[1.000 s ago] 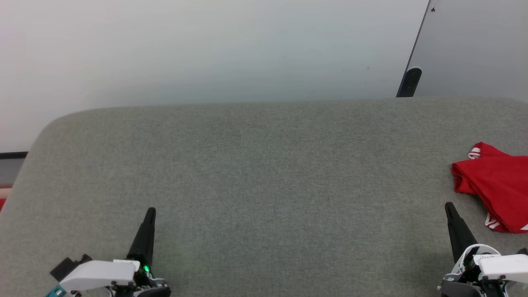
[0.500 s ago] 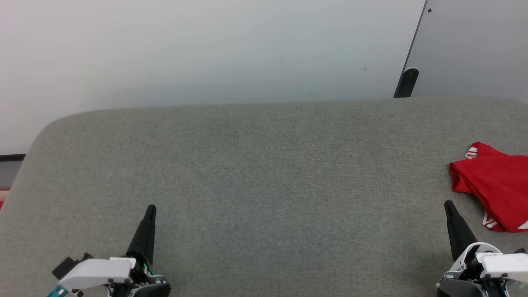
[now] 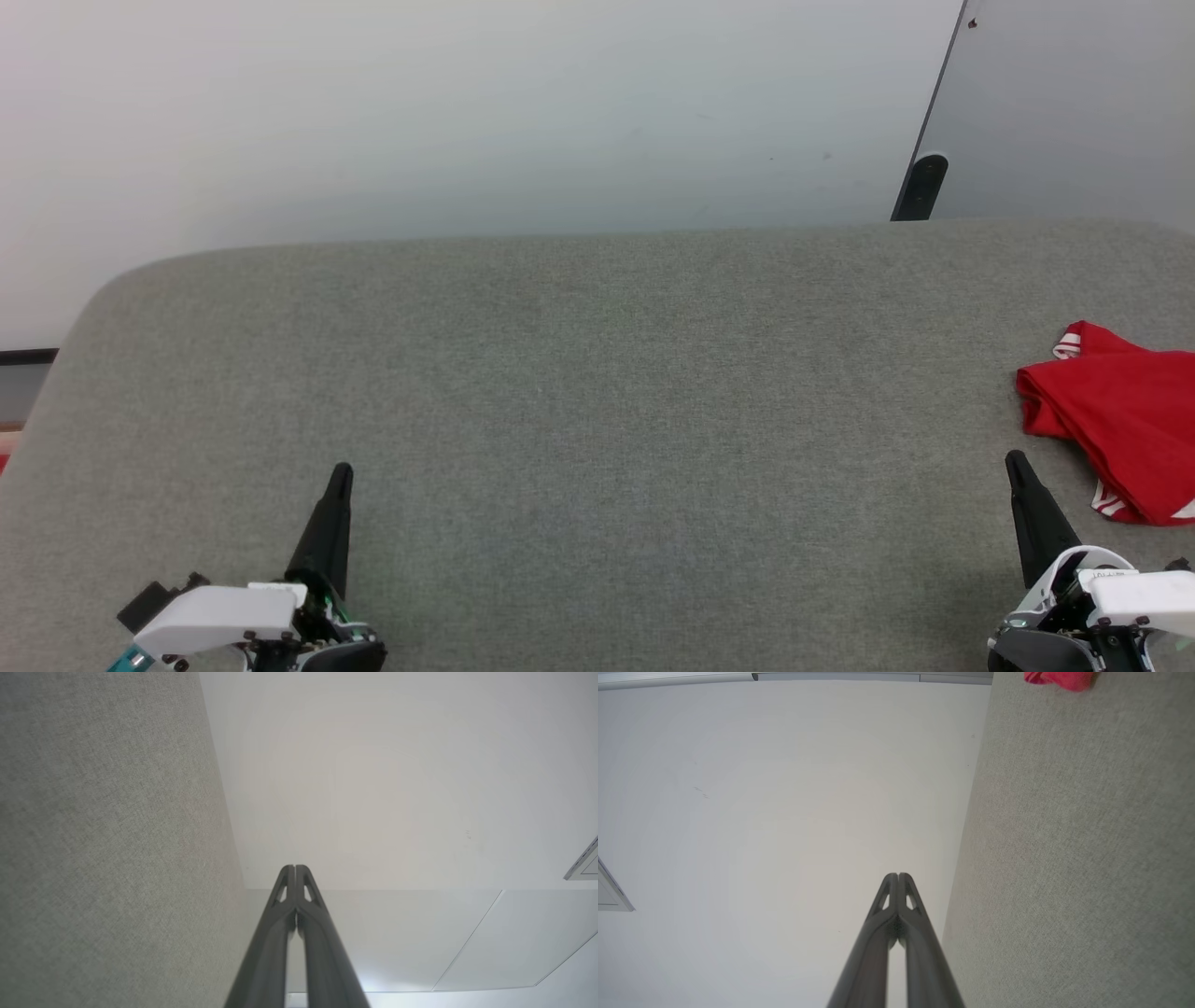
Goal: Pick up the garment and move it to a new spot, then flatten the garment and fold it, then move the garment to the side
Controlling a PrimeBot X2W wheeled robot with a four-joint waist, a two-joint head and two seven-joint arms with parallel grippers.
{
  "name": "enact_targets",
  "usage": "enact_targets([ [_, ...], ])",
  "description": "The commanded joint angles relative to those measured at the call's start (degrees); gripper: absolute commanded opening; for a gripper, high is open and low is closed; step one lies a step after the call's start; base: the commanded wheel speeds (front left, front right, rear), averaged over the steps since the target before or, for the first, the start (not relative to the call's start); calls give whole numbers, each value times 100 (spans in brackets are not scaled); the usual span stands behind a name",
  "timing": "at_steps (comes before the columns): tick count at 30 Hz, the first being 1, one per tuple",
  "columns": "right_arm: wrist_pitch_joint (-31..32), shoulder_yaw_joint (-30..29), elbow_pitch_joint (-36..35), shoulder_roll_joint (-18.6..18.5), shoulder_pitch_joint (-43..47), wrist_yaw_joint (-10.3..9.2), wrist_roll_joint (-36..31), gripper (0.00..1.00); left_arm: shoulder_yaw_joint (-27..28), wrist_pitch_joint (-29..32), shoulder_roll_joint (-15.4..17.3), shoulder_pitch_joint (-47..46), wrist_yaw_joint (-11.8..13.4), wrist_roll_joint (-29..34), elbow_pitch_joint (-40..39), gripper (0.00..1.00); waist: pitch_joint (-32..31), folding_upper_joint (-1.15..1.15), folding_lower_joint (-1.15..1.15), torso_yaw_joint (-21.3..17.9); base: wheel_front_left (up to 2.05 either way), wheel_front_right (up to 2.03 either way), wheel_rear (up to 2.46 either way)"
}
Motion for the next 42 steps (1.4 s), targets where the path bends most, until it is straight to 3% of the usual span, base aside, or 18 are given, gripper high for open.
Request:
enact_targets([
  [1,13,-15,3,16,-23,-6,-2,0,18,9,-11,-53,-28,23,8,0,0,0,0,0,0,0,0],
  [42,25,-26,5,28,-25,-6,-23,0,74,50,-51,-60,-28,74,10,0,0,0,0,0,0,0,0],
])
